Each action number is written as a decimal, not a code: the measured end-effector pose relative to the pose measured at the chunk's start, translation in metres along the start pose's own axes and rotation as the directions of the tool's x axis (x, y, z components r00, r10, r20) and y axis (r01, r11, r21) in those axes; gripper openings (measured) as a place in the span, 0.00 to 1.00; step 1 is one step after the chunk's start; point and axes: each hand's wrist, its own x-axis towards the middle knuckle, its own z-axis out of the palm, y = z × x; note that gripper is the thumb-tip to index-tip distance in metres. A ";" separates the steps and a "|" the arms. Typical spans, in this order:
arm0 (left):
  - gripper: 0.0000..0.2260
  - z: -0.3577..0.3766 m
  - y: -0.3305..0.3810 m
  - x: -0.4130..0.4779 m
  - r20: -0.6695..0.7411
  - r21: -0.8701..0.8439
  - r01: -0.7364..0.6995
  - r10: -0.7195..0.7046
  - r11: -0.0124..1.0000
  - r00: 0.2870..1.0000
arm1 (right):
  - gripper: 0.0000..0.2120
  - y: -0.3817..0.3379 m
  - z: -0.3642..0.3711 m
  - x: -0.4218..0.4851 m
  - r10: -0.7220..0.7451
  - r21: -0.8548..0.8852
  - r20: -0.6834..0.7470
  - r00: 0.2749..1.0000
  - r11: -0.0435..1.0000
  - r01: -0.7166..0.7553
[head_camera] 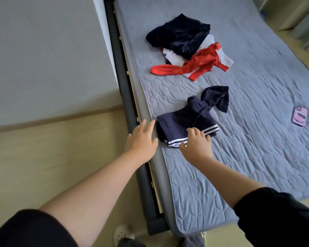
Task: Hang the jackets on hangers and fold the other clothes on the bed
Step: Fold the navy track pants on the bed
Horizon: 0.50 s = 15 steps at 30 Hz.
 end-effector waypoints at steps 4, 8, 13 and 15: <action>0.27 0.075 0.000 0.050 0.176 -0.331 0.317 -0.271 0.889 0.946 | 0.24 0.042 0.068 0.046 0.010 0.002 0.062 0.998 1.000 -0.010; 0.26 0.154 -0.006 0.096 0.321 -0.510 0.508 -0.394 0.694 0.861 | 0.34 0.075 0.126 0.091 0.032 0.012 0.129 0.991 0.999 -0.034; 0.27 0.238 -0.021 0.142 0.308 -0.684 0.485 -0.386 0.545 0.869 | 0.47 0.108 0.196 0.142 -0.092 -0.152 0.222 0.971 0.980 0.128; 0.29 0.266 -0.027 0.152 0.309 -0.726 0.446 -0.330 0.524 0.892 | 0.50 0.108 0.223 0.158 -0.137 -0.191 0.245 0.960 0.964 0.186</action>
